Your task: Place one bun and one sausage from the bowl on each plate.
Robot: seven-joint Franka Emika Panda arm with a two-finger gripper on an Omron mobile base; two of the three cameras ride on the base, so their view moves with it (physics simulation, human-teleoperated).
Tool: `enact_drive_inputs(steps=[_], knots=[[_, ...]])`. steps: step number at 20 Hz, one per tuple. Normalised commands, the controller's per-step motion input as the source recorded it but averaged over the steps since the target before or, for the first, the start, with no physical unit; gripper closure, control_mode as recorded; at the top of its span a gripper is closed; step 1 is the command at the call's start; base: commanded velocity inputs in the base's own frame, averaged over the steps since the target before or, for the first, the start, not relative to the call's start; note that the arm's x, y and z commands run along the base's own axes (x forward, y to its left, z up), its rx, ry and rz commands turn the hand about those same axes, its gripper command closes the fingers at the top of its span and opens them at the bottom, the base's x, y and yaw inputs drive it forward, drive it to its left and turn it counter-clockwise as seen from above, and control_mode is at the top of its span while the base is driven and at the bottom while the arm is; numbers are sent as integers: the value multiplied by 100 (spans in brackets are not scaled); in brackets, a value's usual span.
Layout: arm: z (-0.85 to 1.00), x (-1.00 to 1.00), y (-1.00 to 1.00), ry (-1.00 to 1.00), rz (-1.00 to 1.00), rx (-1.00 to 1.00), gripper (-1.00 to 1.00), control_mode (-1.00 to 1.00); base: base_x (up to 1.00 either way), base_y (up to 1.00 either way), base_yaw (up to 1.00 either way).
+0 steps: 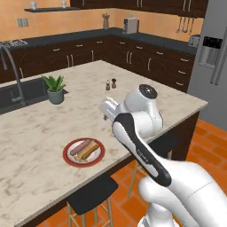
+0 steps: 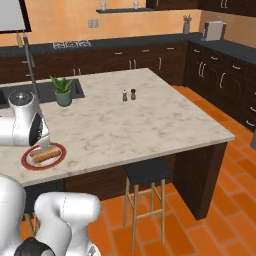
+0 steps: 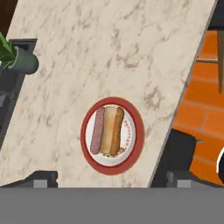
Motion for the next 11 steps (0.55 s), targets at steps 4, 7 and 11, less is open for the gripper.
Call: enact_drive_inputs(steps=[4, 7, 11], knots=[[95, -76, -99, -53, -10, 29, -100, -100, 0, 0, 0], [30, -58, -62, -53, -4, 18, -100, -100, 0, 0, 0], [-5, -4, -9, 5, 0, -2, -100, -100, 0, 0, 0]])
